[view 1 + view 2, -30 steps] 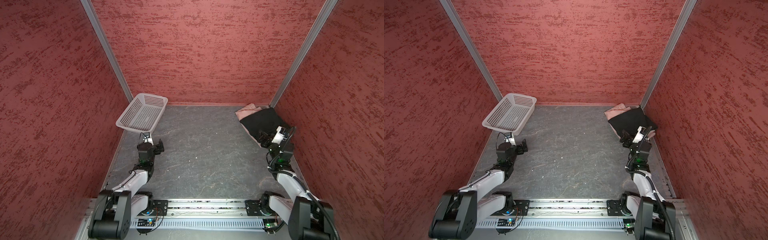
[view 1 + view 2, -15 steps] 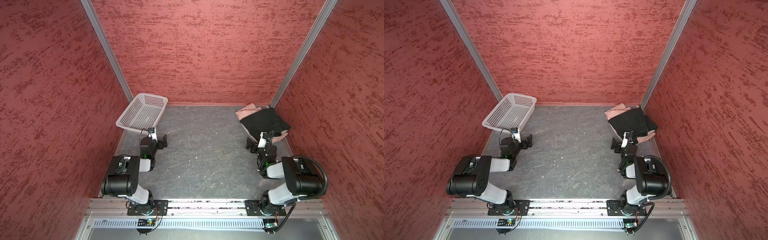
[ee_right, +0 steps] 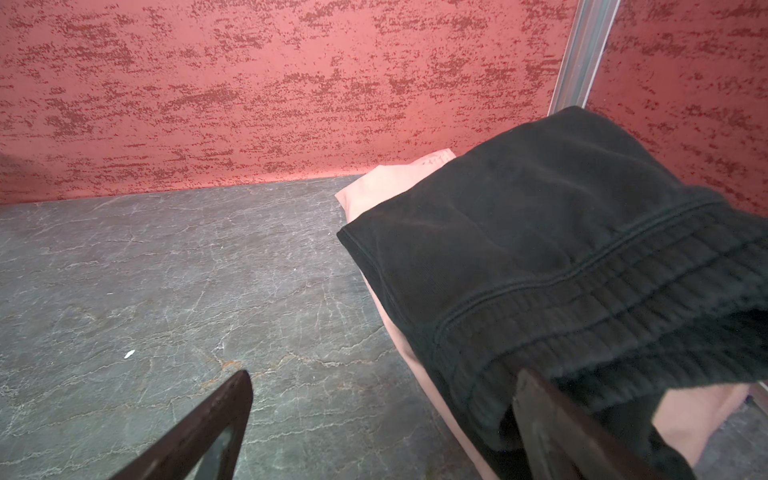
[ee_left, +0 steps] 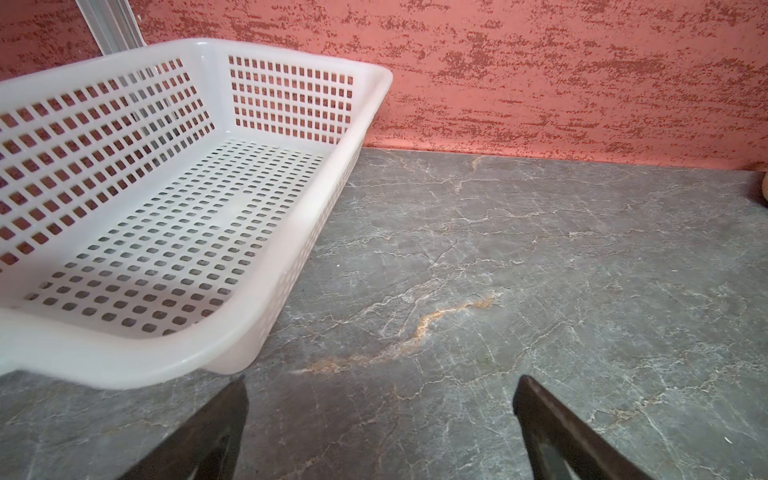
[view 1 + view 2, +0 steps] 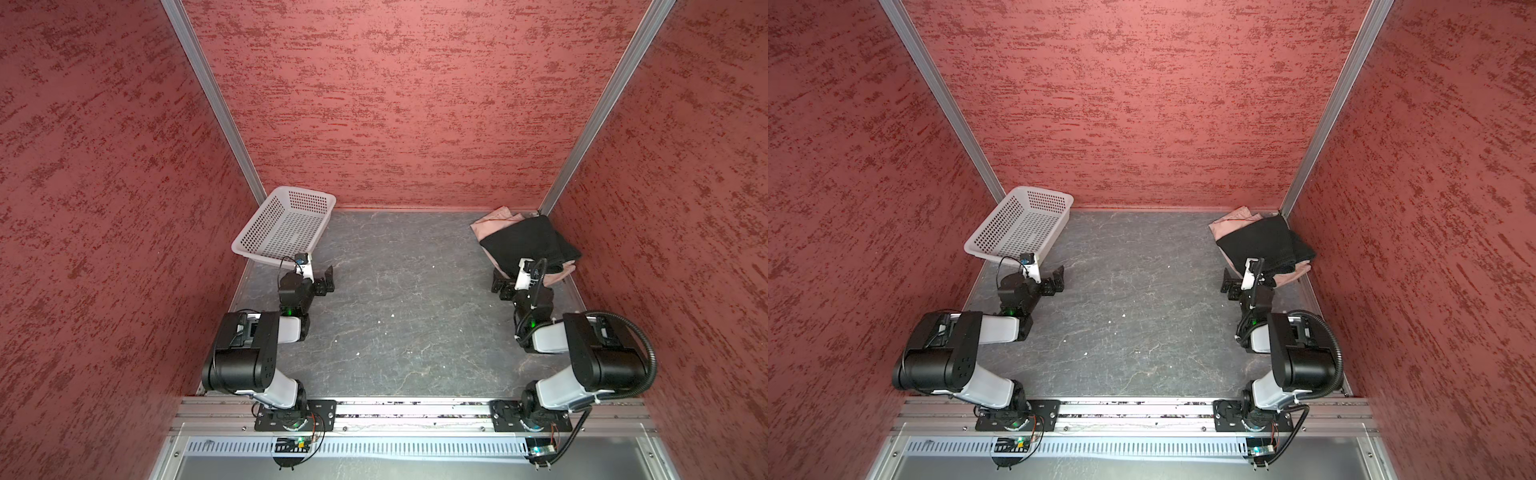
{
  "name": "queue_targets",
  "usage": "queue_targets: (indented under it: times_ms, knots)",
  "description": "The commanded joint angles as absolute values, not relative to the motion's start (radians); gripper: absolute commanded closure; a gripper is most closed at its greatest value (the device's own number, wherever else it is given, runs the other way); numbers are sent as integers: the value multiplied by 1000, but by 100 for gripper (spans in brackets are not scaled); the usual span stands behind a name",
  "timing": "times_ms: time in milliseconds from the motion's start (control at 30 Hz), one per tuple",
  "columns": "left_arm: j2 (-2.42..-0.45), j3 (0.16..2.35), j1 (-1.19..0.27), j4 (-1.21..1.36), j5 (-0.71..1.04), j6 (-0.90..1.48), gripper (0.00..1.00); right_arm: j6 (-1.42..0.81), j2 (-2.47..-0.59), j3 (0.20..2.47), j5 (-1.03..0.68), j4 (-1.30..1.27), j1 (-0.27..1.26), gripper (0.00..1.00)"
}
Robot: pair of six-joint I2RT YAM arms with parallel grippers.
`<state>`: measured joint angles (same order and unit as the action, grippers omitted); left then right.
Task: Fold and stack the shorts
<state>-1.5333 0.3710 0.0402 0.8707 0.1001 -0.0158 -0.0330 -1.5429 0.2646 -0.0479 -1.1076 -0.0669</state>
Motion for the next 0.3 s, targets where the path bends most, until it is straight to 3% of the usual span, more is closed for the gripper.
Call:
queue_targets:
  times_ms: [0, 267]
  knots:
    - [-1532, 382, 48, 886, 110, -15, 1, -8, -1538, 278, -36, -1144, -63, 1]
    - [-1533, 383, 51, 886, 115, -14, 1, -30, -1540, 293, 29, -1121, -60, 1]
